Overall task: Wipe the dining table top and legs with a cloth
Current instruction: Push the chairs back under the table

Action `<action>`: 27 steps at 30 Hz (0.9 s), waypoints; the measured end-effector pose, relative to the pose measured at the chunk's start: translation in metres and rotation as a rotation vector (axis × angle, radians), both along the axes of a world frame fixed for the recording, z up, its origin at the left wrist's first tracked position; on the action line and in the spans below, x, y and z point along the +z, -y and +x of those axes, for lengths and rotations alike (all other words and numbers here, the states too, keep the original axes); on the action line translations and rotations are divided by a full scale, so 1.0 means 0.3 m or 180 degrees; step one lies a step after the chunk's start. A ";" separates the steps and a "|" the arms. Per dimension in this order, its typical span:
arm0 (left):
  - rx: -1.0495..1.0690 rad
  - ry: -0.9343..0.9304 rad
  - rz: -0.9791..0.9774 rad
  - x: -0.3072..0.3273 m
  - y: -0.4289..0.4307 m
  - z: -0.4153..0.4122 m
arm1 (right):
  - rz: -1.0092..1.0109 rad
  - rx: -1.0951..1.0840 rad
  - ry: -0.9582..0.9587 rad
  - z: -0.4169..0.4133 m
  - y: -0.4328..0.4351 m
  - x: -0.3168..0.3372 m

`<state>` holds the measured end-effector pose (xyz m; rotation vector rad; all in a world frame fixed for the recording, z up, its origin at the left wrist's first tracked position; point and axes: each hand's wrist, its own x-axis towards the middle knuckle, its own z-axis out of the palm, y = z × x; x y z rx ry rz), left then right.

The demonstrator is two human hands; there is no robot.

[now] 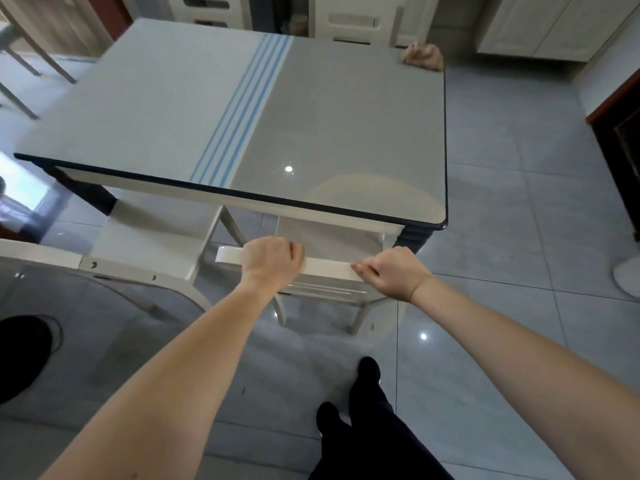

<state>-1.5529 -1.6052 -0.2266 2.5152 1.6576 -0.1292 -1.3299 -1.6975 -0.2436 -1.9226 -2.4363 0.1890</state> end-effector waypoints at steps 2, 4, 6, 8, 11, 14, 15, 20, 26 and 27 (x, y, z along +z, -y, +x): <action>-0.0026 0.0015 0.0000 -0.006 0.007 0.052 | 0.0022 -0.0017 -0.0052 0.067 -0.006 0.003; -0.0016 0.0068 0.0002 -0.011 0.005 0.104 | 0.0035 -0.0023 -0.0048 0.129 -0.017 0.007; 0.0043 0.0137 0.0012 -0.009 -0.009 0.151 | 0.0046 -0.0038 -0.0038 0.181 -0.036 0.008; 0.0057 0.0168 0.0035 -0.005 -0.028 0.183 | 0.0067 -0.0028 0.0003 0.208 -0.056 0.014; -0.0005 0.0201 0.0167 0.006 -0.060 0.193 | 0.0122 0.0055 0.0060 0.215 -0.089 0.017; -0.0007 0.0245 0.0254 -0.001 -0.104 0.167 | 0.0168 0.0034 0.0045 0.191 -0.121 -0.002; -0.0012 0.0261 0.0268 -0.007 -0.119 0.155 | 0.0144 0.0025 0.0065 0.180 -0.128 -0.013; -0.0014 0.0393 0.0288 -0.018 -0.164 0.155 | 0.0172 0.0000 0.0189 0.186 -0.170 -0.033; -0.0109 0.0351 0.0252 -0.015 -0.221 0.166 | 0.0209 -0.0099 0.0098 0.194 -0.218 -0.025; -0.0116 0.0342 0.0266 -0.021 -0.233 0.155 | 0.0205 -0.0106 0.0099 0.178 -0.224 -0.030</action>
